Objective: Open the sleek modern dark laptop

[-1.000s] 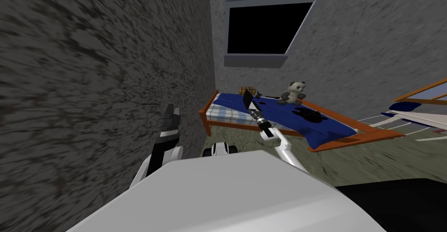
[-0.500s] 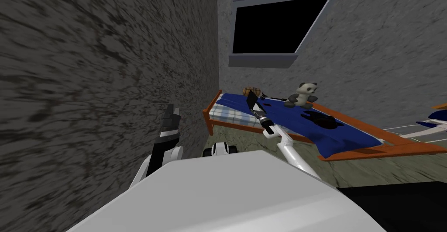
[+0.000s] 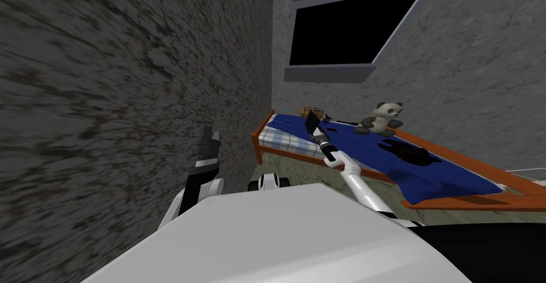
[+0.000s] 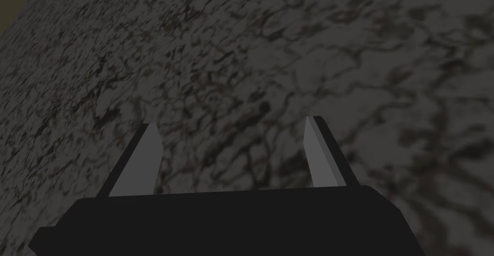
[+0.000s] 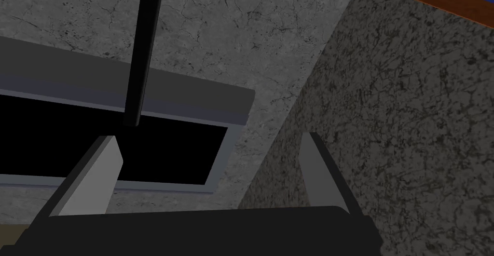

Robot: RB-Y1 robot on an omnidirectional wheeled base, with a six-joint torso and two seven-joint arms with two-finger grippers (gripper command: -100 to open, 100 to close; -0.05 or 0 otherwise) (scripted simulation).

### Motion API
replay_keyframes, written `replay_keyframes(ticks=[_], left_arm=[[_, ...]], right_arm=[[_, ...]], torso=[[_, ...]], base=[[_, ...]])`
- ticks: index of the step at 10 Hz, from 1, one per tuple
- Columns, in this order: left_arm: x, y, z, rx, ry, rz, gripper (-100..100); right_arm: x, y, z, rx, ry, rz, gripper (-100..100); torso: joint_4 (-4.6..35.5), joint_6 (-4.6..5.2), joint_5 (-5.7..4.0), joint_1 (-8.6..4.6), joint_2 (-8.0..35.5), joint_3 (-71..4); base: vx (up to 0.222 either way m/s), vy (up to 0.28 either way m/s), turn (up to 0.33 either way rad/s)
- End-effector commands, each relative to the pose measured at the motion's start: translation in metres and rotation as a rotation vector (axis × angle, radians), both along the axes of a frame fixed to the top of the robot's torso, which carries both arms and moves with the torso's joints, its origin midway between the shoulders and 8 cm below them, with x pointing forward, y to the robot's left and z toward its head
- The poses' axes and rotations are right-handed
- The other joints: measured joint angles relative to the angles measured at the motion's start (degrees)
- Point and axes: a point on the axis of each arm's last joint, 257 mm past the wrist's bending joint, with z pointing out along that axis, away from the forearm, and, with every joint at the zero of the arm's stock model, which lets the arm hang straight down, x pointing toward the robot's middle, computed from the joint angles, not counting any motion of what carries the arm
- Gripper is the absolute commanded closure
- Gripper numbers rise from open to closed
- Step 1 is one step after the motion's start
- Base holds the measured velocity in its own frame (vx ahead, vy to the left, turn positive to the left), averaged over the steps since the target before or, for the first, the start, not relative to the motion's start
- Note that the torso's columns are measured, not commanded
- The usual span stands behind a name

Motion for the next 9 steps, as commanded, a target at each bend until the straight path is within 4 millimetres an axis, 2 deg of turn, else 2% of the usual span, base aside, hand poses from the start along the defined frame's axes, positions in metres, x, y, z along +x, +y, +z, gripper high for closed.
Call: replay_keyframes(ticks=[1, 3, 4, 7, 9], left_arm=[[0.0, 0.0, 0.0, 0.0, 0.0, 0.0, 0], [0.001, -0.003, 0.0, -0.002, 0.0, -0.007, 0], [0.001, -0.005, 0.0, -0.004, 0.0, -0.013, 0], [0.003, -0.011, 0.0, -0.009, -0.001, -0.031, 0], [0.005, -0.018, -0.001, -0.014, -0.001, -0.047, 0]], right_arm=[[0.0, -0.045, 0.003, -0.154, 0.052, -0.075, -100], [-0.002, -0.085, 0.007, -0.284, 0.102, -0.146, -100], [-0.003, -0.087, 0.005, -0.283, 0.107, -0.149, -100], [-0.008, -0.138, 0.02, -0.45, 0.167, -0.241, -100], [-0.012, -0.164, 0.033, -0.538, 0.197, -0.291, -100]], torso=[[0.0, -0.04, 0.01, 0.0, 0.0, 0.0], [0.1, -0.35, 0.09, 0.33, 0.2, 0.1], [0.1, -0.48, 0.19, 0.61, 0.3, 0.2], [0.2, -0.64, 0.27, 0.86, 0.4, 0.3], [0.2, -0.74, 0.34, 1.06, 0.5, 0.3]], base=[[0.002, 0.011, 0.206], [0.01, -0.005, 0.199], [0.01, -0.004, 0.066], [0.002, 0.007, 0.132], [0.004, 0.007, 0.121]])
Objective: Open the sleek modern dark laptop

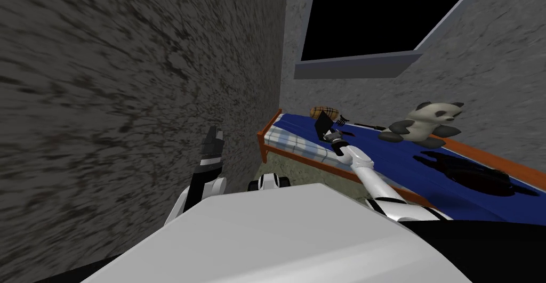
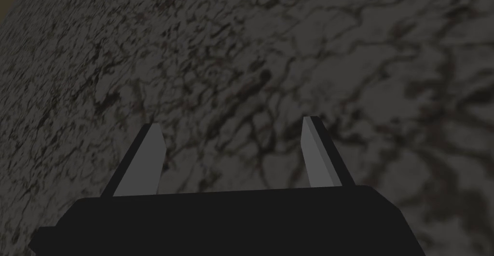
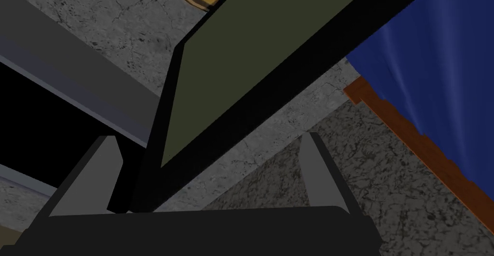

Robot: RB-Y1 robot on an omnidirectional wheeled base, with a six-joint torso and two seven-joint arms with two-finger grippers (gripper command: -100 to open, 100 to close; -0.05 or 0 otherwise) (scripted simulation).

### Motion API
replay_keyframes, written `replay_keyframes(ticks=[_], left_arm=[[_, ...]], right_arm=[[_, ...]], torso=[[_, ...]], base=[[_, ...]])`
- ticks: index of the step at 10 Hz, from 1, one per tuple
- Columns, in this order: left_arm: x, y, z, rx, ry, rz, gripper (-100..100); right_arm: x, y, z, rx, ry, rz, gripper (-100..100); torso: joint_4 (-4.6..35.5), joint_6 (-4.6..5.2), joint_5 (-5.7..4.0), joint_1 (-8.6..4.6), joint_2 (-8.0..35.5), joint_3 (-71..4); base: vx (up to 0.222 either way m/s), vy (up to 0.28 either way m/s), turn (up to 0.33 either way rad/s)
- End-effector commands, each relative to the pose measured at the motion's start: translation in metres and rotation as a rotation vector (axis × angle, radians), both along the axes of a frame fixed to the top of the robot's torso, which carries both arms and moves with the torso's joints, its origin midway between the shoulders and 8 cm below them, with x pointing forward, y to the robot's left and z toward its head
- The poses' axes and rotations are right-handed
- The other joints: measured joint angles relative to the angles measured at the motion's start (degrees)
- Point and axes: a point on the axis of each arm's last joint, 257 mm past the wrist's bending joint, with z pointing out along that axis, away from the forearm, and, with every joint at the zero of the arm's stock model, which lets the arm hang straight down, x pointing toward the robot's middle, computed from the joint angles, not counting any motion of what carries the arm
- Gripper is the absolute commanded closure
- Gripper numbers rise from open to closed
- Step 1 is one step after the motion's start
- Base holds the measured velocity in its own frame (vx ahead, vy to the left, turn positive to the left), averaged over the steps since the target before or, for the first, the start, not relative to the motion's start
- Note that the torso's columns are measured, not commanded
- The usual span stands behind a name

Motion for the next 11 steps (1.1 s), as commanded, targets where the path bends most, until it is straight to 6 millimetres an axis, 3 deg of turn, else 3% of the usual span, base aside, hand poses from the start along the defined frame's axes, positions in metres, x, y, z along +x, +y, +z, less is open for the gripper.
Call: replay_keyframes(ticks=[1, 5, 8, 9, 11], left_arm=[[0.001, -0.003, 0.0, -0.002, 0.0, -0.008, 0], [0.004, -0.016, 0.0, -0.012, -0.001, -0.043, 0], [0.005, -0.021, 0.0, -0.015, -0.001, -0.055, 0], [0.005, -0.021, 0.0, -0.015, -0.001, -0.055, 0], [0.005, -0.021, 0.0, -0.015, -0.001, -0.055, 0]], right_arm=[[-0.006, -0.031, 0.018, -0.113, 0.038, -0.062, -100], [-0.011, -0.056, 0.035, -0.204, 0.065, -0.11, -100], [-0.012, -0.053, 0.029, -0.185, 0.065, -0.11, -100], [-0.012, -0.053, 0.027, -0.184, 0.066, -0.111, 100], [-0.004, -0.045, 0.021, -0.043, -0.004, -0.106, 100]], torso=[[0.0, 0.04, 0.02, 0.05, 0.0, 0.0], [0.0, 0.01, 0.06, 0.06, 0.0, 0.0], [-0.2, 0.5, -0.26, -0.94, -0.4, -0.3], [-0.2, 0.64, -0.32, -1.04, -0.5, -0.3], [-0.2, 0.74, -0.35, -1.21, -0.3, -0.2]], base=[[0.009, 0.008, 0.126], [0.002, 0.008, 0.084], [0.029, -0.06, -0.008], [0.002, -0.005, 0.002], [-0.06, -0.104, -0.039]])
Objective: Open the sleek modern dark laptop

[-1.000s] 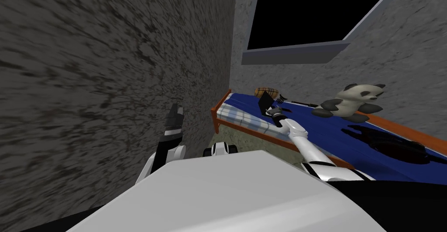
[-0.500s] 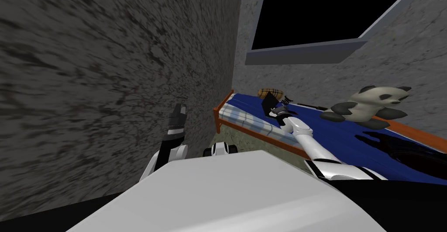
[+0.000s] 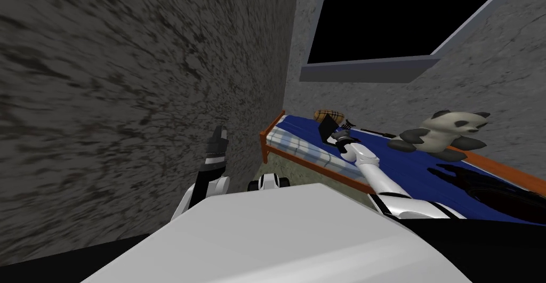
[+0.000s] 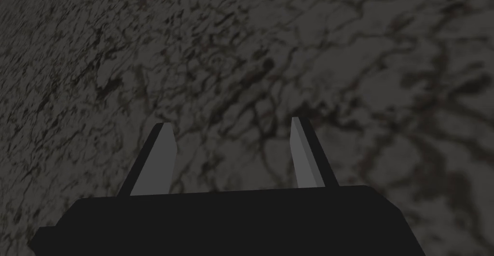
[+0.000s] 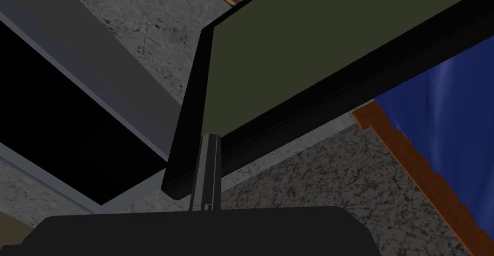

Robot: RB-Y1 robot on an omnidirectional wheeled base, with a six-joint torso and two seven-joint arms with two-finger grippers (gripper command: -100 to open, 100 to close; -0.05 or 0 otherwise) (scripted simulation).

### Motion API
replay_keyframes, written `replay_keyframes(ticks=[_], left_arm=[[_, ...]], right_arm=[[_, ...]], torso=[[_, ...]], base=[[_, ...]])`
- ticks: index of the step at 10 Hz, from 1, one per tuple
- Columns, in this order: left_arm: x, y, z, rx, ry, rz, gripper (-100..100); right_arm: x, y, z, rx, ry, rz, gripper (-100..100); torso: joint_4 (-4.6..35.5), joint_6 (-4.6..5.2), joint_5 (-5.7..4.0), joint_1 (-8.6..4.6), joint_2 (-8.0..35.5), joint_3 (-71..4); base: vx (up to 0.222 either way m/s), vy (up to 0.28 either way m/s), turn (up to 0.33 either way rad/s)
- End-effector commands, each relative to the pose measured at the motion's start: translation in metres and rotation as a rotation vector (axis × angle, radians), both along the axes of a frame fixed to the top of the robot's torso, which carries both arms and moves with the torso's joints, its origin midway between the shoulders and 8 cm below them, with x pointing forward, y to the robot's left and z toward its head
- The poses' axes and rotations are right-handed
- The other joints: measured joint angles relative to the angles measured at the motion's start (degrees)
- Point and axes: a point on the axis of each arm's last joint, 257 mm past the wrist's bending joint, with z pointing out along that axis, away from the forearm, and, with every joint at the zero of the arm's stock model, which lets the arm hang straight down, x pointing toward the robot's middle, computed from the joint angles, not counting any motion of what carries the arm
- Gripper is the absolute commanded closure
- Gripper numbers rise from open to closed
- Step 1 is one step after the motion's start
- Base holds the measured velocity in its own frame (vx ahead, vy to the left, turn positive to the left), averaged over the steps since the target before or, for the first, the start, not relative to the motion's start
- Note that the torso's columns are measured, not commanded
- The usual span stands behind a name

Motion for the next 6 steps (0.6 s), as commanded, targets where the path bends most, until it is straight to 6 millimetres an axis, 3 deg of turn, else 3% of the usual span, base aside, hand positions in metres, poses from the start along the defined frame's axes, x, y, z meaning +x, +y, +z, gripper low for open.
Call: replay_keyframes(ticks=[1, 4, 5, 6], left_arm=[[0.0, 0.0, 0.0, 0.0, 0.0, 0.0, 0], [0.0, 0.0, 0.0, 0.0, 0.0, 0.0, 0], [0.0, 0.0, 0.0, 0.0, 0.0, 0.0, 0], [0.0, 0.0, -0.0001, 0.0, 0.0, 0.0, 0]], right_arm=[[0.0087, 0.0101, -0.0063, 0.152, -0.087, 0.009, 100], [0.0171, 0.0193, -0.0114, 0.288, -0.165, 0.018, 100], [0.0143, 0.0162, -0.0107, 0.26, -0.149, 0.015, 100], [0.0147, 0.0149, -0.006, 0.262, -0.159, 0.016, -100]], torso=[[0.0, 0.0, -0.07, -0.15, 0.0, 0.0], [-0.1, -0.02, 0.03, 0.19, -0.2, -0.1], [-0.1, -0.04, 0.04, 0.25, -0.2, -0.1], [-0.1, -0.05, 0.09, 0.42, -0.3, -0.2]], base=[[-0.072, -0.145, -0.041], [-0.084, -0.131, -0.031], [-0.033, -0.053, -0.002], [-0.09, 0.059, -0.014]])
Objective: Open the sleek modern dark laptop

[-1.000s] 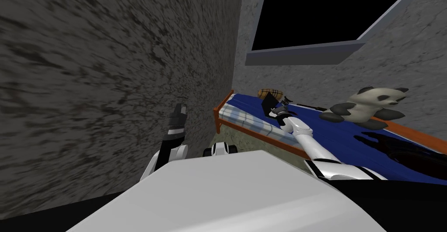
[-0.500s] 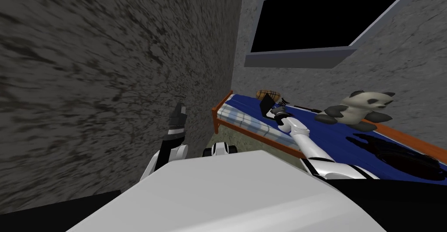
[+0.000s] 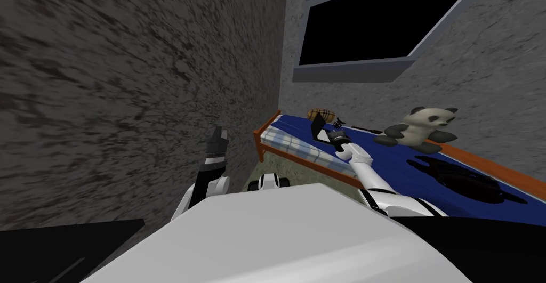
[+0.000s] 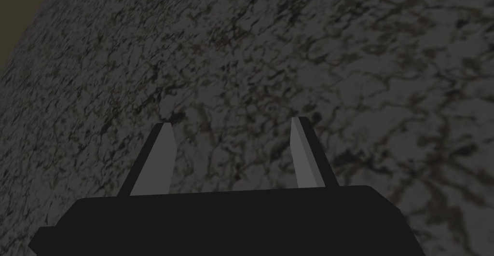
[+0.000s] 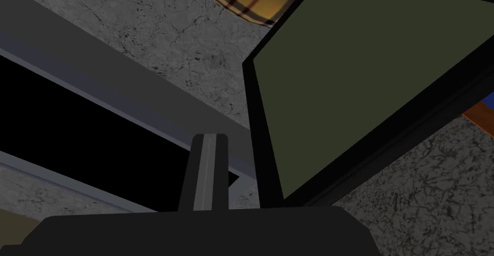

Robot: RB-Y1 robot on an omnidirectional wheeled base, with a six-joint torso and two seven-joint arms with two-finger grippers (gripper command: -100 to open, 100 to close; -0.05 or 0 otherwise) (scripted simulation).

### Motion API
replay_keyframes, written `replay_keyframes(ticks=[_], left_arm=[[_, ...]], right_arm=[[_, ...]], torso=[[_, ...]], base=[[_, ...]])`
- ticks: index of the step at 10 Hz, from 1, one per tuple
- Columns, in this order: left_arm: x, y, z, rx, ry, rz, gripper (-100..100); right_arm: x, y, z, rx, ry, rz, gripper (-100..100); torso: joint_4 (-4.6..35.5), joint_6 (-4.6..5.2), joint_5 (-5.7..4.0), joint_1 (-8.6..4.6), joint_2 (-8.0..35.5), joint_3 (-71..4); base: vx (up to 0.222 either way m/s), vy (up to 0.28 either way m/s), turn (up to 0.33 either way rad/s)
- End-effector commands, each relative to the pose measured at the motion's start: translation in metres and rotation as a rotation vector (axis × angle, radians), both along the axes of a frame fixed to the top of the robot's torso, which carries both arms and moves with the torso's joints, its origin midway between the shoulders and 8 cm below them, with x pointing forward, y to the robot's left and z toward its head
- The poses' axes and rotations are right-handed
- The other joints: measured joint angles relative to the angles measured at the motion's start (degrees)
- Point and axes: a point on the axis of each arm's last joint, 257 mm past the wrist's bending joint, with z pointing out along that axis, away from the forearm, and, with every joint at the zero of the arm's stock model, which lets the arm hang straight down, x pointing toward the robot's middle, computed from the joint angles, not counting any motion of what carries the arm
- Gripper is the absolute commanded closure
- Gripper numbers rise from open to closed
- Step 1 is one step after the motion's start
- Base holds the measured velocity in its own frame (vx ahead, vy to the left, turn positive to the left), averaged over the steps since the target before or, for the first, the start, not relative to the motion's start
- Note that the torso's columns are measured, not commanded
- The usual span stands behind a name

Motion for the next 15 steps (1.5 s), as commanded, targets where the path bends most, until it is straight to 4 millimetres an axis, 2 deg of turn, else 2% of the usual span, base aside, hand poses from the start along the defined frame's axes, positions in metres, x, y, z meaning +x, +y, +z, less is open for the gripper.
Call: replay_keyframes(ticks=[1, 2, 8, 9, 10, 12, 15], left_arm=[[0.0, 0.0, 0.0, 0.0, 0.0, 0.0, 0], [0.0, 0.0, 0.0, 0.0, 0.0, 0.0, 0], [0.0, 0.0, 0.0, 0.0, 0.0, 0.0, 0], [0.0, 0.0, 0.0, 0.0, 0.0, 0.0, 0], [0.0, 0.0, 0.0, 0.0, 0.0, 0.0, 0], [0.0, 0.0, 0.0, 0.0, 0.0, 0.0, 0], [0.0, 0.0, 0.0, 0.0, 0.0, 0.0, 0]], right_arm=[[0.0, -0.003, 0.008, -0.007, -0.01, -0.002, -100], [0.0, -0.004, 0.012, -0.011, -0.015, -0.003, -100], [0.002, -0.021, 0.066, -0.072, -0.071, -0.018, -100], [0.002, -0.025, 0.069, -0.09, -0.058, -0.022, -100], [-0.002, -0.029, 0.052, -0.106, -0.007, -0.024, -100], [-0.004, -0.03, 0.044, -0.113, 0.015, -0.024, -100], [-0.009, -0.031, 0.027, -0.127, 0.063, -0.021, -100]], torso=[[0.0, 0.0, 0.07, 0.23, 0.2, 0.1], [0.1, 0.02, 0.06, 0.13, 0.3, 0.2], [0.0, 0.0, -0.09, -0.29, 0.0, 0.0], [0.0, 0.01, -0.08, -0.33, 0.1, 0.0], [0.0, 0.01, -0.11, -0.38, 0.1, 0.0], [-0.2, 0.02, -0.22, -0.72, -0.6, -0.4], [0.1, 0.02, -0.09, -0.35, 0.2, 0.1]], base=[[-0.105, 0.1, -0.028], [-0.128, 0.115, -0.015], [-0.147, 0.18, -0.008], [-0.11, 0.134, 0.059], [0.087, 0.044, 0.167], [0.183, -0.052, 0.055], [0.176, -0.101, 0.042]])
